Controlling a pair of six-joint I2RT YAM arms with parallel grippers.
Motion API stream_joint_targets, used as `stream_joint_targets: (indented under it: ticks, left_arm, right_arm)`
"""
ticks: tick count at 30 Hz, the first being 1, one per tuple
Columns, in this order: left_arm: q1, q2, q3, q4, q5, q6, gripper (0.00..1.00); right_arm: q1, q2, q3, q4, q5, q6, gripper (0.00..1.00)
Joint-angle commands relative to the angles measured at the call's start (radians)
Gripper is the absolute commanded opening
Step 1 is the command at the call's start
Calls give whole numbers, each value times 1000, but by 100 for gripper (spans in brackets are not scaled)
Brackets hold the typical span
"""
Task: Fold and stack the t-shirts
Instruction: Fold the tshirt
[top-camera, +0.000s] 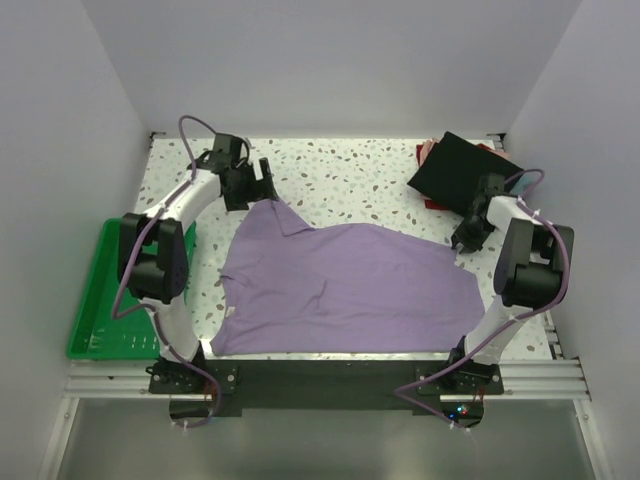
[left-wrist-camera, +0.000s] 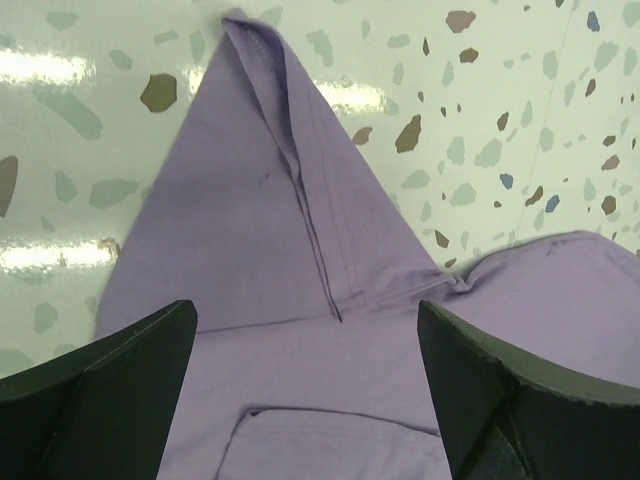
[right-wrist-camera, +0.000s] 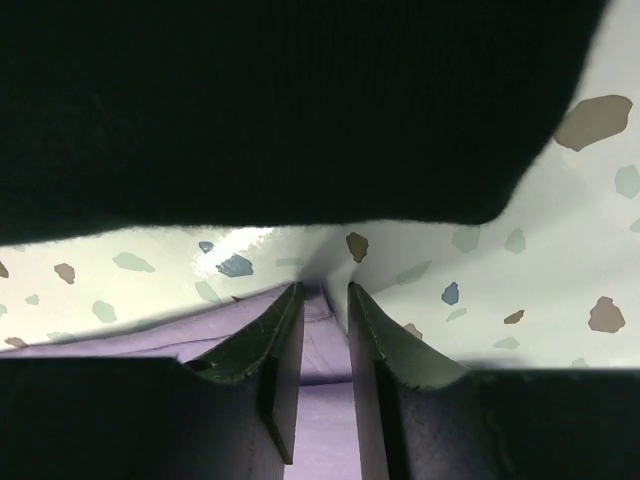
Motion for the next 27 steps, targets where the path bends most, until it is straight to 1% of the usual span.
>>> stream_joint_targets:
  ticks: [1,2,4,5,7,8,17,18,19,21,22,25,27]
  left_arm:
    - [19,38,61,53,-22,24,96]
    - [19,64,81,54,-31,28,96]
    - [20,90,102,52,-39,42,96]
    - [22,115,122,55,-42,44,95]
    - [22,138,137,72,-39,48,94]
    - [22,148,154,80,-31,48,94]
    - [22,273,256,129,-37,25,86]
    - [22,289,262,135,-37,21,84]
    - [22,299,265,141,-42,10,79]
    - [22,310,266,171,-57,-1,75]
    - [22,313,268,178,-62,-13,70]
    - [22,345,298,187,-62,-27,65]
    - [22,382,341,166,-63,-28,62]
  right_arm:
    - [-4,35,-16,64,-14,-3,27]
    - [-3,47,-14,64,-20,-3,22]
    - [-6,50,-13,65,-22,-3,16]
    - [-4,52,-13,65,-22,-3,8]
    - [-7,53,-7,64,-25,-4,2]
    - [-6,56,-2,58,-25,-3,0]
    - [-17,38,45,15,-31,2,0]
    - [-17,38,53,10,-31,1,0]
    - [-17,38,55,5,-34,-2,0]
    - [-17,36,56,2,-39,-6,0]
    - [-18,38,56,1,-39,-7,0]
    - [-20,39,53,1,-46,-12,0]
    - [-20,44,49,1,-52,-12,0]
